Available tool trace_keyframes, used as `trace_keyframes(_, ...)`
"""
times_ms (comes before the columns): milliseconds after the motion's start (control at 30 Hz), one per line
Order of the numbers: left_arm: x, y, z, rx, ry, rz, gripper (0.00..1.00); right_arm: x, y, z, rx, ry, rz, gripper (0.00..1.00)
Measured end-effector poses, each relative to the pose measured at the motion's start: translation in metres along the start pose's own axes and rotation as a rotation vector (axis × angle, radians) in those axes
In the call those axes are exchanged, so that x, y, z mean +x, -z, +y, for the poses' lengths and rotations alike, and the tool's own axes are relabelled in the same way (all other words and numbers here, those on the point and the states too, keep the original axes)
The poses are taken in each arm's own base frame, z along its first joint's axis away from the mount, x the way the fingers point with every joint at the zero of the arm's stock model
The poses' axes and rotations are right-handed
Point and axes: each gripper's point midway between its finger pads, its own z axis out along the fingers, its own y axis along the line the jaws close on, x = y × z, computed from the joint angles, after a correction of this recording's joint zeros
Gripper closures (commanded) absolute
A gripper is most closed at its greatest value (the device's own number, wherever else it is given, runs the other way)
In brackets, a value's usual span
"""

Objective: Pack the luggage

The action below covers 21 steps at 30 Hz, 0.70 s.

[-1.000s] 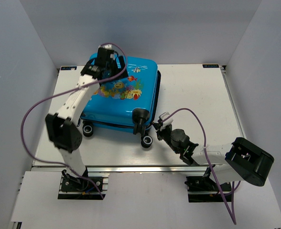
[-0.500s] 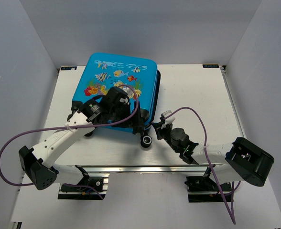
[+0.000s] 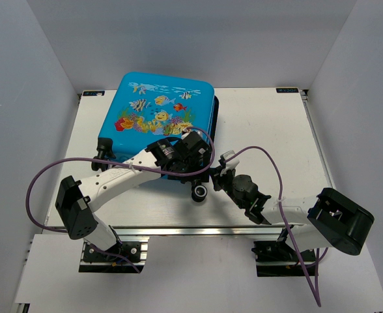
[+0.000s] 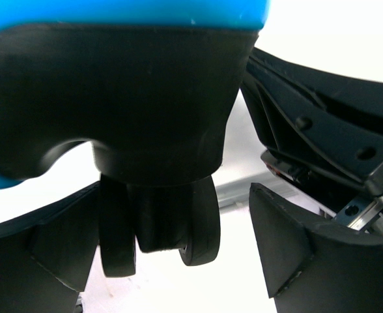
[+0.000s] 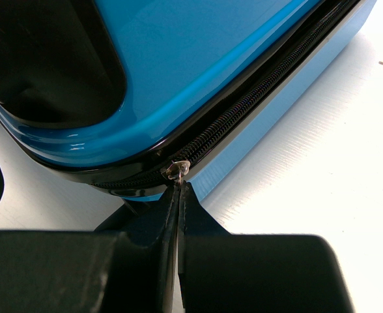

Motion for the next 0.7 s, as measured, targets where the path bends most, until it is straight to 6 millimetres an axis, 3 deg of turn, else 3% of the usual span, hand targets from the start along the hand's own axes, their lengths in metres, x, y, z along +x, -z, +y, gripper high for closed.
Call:
trace_keyframes(100,-0.005,-0.001,0.001,-0.045,-0.014,-0.027,0.16,0.000,0.000,-0.001,0.003,-0.005,0.000,1.00)
trace_keyframes(133,-0.005,-0.003,0.002,-0.064,-0.022,-0.030,0.35,0.000,0.000,-0.001,0.007,-0.010,0.000,1.00)
trace_keyframes(167,-0.004,-0.007,0.004,-0.084,-0.025,-0.027,0.48,0.000,0.000,-0.001,0.011,-0.017,0.000,1.00)
trace_keyframes(300,-0.001,-0.013,0.014,-0.146,-0.058,-0.019,0.83,-0.001,-0.003,-0.005,0.042,-0.061,0.020,1.00)
trace_keyframes(333,-0.002,-0.014,0.014,-0.149,-0.058,-0.026,1.00,-0.001,-0.004,-0.006,0.047,-0.069,0.030,1.00)
trace_keyframes(567,-0.007,-0.016,0.014,-0.143,-0.039,-0.067,1.00,-0.005,-0.015,-0.019,0.092,-0.100,0.068,1.00)
trace_keyframes(700,-0.003,-0.014,0.016,-0.099,-0.005,-0.104,1.00,-0.016,-0.047,-0.058,0.208,-0.113,0.067,1.00)
